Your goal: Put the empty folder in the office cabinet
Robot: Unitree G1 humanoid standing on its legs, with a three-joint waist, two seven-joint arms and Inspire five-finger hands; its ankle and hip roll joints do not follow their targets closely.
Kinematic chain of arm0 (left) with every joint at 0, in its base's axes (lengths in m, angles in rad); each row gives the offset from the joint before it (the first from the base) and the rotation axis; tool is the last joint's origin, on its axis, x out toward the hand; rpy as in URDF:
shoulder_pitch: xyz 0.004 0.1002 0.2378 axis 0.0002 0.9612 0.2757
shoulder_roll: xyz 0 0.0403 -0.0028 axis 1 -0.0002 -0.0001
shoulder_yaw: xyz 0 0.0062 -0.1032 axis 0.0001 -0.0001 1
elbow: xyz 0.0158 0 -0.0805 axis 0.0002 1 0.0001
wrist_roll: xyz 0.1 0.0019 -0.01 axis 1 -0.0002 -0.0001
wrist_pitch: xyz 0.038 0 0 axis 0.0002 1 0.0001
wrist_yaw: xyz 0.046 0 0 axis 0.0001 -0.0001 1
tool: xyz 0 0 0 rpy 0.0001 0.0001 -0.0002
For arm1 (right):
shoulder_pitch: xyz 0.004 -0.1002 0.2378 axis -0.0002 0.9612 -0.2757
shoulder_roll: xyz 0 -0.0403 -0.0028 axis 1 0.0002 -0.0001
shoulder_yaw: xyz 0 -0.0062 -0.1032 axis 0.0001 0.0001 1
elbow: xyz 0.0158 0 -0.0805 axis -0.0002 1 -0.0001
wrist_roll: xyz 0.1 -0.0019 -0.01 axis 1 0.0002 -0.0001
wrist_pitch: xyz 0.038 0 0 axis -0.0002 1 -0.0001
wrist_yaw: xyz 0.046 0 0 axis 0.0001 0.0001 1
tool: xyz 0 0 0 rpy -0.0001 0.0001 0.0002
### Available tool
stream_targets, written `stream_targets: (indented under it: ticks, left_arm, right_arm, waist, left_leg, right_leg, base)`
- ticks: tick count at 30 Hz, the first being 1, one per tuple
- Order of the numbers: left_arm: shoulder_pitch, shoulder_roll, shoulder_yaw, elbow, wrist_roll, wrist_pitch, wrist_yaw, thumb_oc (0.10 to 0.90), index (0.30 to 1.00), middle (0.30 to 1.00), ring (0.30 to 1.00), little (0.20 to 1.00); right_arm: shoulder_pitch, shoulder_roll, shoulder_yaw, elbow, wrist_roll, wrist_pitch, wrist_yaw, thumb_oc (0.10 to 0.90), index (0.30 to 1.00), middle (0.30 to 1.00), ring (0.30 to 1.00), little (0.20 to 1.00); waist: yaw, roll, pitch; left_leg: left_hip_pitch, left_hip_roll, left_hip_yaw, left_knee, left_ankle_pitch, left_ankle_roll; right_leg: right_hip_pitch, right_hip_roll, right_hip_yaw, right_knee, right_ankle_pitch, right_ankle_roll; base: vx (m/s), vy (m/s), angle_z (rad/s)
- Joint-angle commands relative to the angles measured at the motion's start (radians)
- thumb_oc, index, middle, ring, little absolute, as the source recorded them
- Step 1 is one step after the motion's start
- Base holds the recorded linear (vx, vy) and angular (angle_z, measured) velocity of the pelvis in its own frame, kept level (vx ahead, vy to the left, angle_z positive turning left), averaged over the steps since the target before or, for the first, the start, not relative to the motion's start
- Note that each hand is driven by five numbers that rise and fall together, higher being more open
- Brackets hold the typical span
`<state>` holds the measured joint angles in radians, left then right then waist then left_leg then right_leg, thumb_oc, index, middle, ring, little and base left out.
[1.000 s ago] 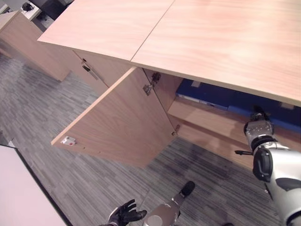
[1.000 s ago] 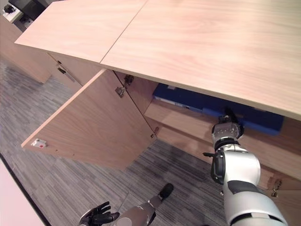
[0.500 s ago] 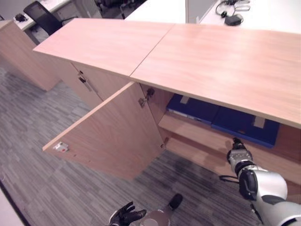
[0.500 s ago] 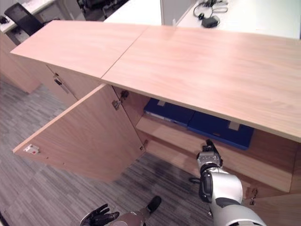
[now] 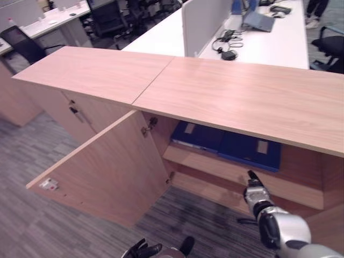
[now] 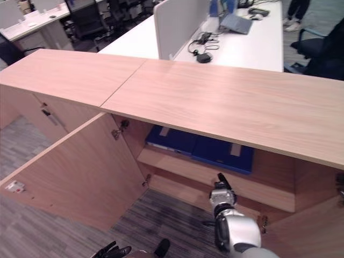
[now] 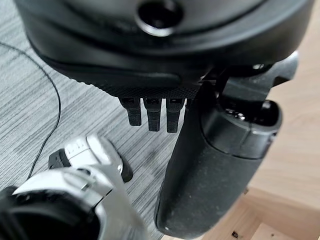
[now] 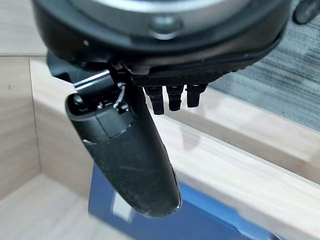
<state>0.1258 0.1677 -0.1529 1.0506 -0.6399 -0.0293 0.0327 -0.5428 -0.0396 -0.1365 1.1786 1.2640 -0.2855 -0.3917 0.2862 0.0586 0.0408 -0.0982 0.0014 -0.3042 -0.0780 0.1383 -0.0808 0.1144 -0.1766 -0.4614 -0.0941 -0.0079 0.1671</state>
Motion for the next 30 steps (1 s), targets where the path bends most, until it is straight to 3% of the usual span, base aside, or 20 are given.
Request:
stream_targets:
  ticks: [1, 2, 3, 7, 8, 11, 13, 18, 25, 30]
  left_arm:
    - [-0.058, -0.016, 0.036, 0.017, -0.084, -0.044, 0.027, 0.800, 0.900, 0.900, 0.900, 0.900]
    - [-0.058, -0.018, 0.049, 0.008, -0.091, -0.050, 0.028, 0.800, 0.900, 0.900, 0.900, 0.900]
    - [-0.059, -0.018, 0.067, -0.001, -0.095, -0.054, 0.026, 0.800, 0.900, 0.900, 0.900, 0.900]
    - [-0.073, -0.013, 0.103, -0.012, -0.080, -0.086, 0.006, 0.800, 0.900, 0.900, 0.900, 0.900]
    - [-0.073, -0.014, 0.103, -0.012, -0.080, -0.086, 0.006, 0.800, 0.900, 0.900, 0.900, 0.900]
    - [-0.111, -0.015, 0.092, -0.027, -0.067, -0.117, -0.005, 0.800, 0.900, 0.900, 0.900, 0.900]
    - [-0.126, -0.017, 0.078, -0.027, -0.066, -0.121, -0.008, 0.800, 0.900, 0.900, 0.900, 0.900]
    - [-0.150, -0.019, 0.043, -0.044, -0.068, -0.130, -0.005, 0.800, 0.900, 0.900, 0.900, 0.900]
    - [-0.123, 0.010, -0.007, -0.046, -0.045, -0.131, -0.029, 0.800, 0.900, 0.900, 0.900, 0.900]
    - [-0.103, 0.027, -0.034, -0.043, -0.032, -0.127, -0.050, 0.800, 0.900, 0.900, 0.900, 0.900]
  right_arm:
    - [0.057, 0.001, 0.118, -0.224, -0.133, -0.038, 0.093, 0.736, 0.804, 0.804, 0.804, 0.804]
    - [0.098, 0.001, 0.167, -0.285, -0.177, -0.029, 0.112, 0.591, 0.587, 0.587, 0.587, 0.587]
    - [0.132, -0.024, 0.227, -0.363, -0.255, -0.012, 0.132, 0.400, 0.300, 0.300, 0.300, 0.300]
    - [0.176, -0.174, 0.379, -0.559, -0.610, 0.040, 0.171, 0.400, 0.300, 0.300, 0.300, 0.300]
    - [0.176, -0.175, 0.379, -0.560, -0.611, 0.040, 0.171, 0.400, 0.300, 0.300, 0.300, 0.300]
    - [0.119, -0.301, 0.470, -0.637, -0.894, 0.087, 0.171, 0.400, 0.300, 0.300, 0.300, 0.300]
    - [0.076, -0.327, 0.505, -0.613, -0.972, 0.099, 0.168, 0.400, 0.300, 0.300, 0.300, 0.300]
    - [-0.003, -0.333, 0.549, -0.566, -1.034, 0.115, 0.154, 0.400, 0.300, 0.300, 0.300, 0.300]
    - [-0.230, -0.397, 0.599, -0.413, -1.104, 0.121, 0.122, 0.400, 0.300, 0.300, 0.300, 0.300]
    - [-0.314, -0.384, 0.612, -0.270, -1.108, 0.132, 0.124, 0.400, 0.300, 0.300, 0.300, 0.300]
  waist:
    - [-0.026, 0.013, -0.013]
    - [-0.042, 0.010, -0.011]
    - [-0.057, 0.007, -0.006]
    - [-0.098, -0.005, 0.001]
    - [-0.099, -0.006, -0.001]
    - [-0.118, -0.019, 0.005]
    - [-0.119, -0.025, 0.007]
    - [-0.111, -0.042, 0.015]
    - [-0.044, -0.078, 0.040]
    - [0.000, -0.084, 0.064]
  left_leg:
    - [0.070, 0.040, 0.023, -0.009, -0.139, -0.008]
    - [0.076, 0.043, 0.030, -0.009, -0.140, -0.008]
    - [0.086, 0.047, 0.039, -0.009, -0.144, -0.009]
    - [0.094, 0.054, 0.051, -0.009, -0.145, -0.011]
    - [0.091, 0.052, 0.049, -0.009, -0.143, -0.010]
    - [0.090, 0.057, 0.054, -0.009, -0.145, -0.011]
    - [0.090, 0.059, 0.052, -0.009, -0.146, -0.010]
    - [0.080, 0.060, 0.045, -0.009, -0.147, -0.008]
    - [0.034, 0.048, -0.007, -0.009, -0.132, -0.006]
    - [0.007, 0.040, -0.035, -0.009, -0.121, -0.007]
  right_leg:
    - [0.014, 0.020, 0.013, 0.071, -0.077, -0.035]
    - [0.013, 0.020, 0.021, 0.072, -0.075, -0.035]
    - [0.016, 0.021, 0.030, 0.075, -0.077, -0.037]
    - [0.013, 0.021, 0.036, 0.075, -0.071, -0.036]
    - [0.011, 0.020, 0.034, 0.074, -0.069, -0.035]
    - [0.005, 0.018, 0.032, 0.076, -0.065, -0.033]
    - [0.003, 0.017, 0.029, 0.076, -0.063, -0.031]
    - [-0.006, 0.018, 0.028, 0.079, -0.064, -0.031]
    - [-0.026, 0.017, -0.017, 0.090, -0.066, -0.029]
    - [-0.045, 0.018, -0.037, 0.105, -0.074, -0.031]
  base:
    - [0.02, 0.036, -0.23]
    - [0.02, 0.021, -0.35]
    - [0.01, 0.018, -0.37]
    - [0.01, 0.019, -0.29]
    - [0.01, 0.005, -0.03]
    - [0.01, 0.014, -0.07]
    - [0.01, 0.022, -0.09]
    - [0.00, 0.001, 0.01]
    - [-0.01, -0.008, 0.28]
    - [-0.03, -0.002, 0.20]
